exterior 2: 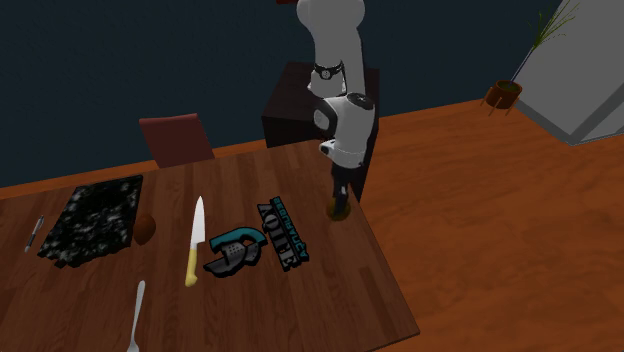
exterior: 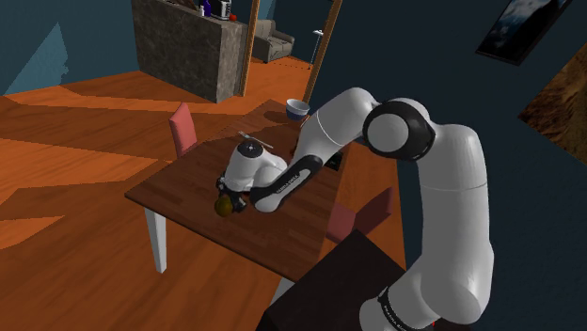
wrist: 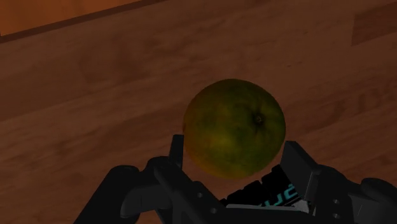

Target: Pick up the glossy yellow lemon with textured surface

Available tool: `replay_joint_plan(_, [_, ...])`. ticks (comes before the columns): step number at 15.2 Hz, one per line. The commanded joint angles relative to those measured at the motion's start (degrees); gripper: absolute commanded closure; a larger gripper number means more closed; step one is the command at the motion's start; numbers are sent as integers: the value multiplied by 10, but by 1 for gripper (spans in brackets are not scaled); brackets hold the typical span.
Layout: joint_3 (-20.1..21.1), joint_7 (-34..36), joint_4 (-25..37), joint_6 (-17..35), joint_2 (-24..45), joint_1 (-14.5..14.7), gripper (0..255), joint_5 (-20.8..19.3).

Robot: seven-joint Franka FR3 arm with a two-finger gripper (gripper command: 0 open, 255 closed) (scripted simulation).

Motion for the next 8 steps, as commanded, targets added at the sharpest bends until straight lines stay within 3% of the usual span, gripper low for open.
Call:
replay_joint_plan(1, [9,-8,-7,-9,-15,-7,255,7])
replay_joint_plan(8, [32,-30,-20,-33,-50,-25,255,28])
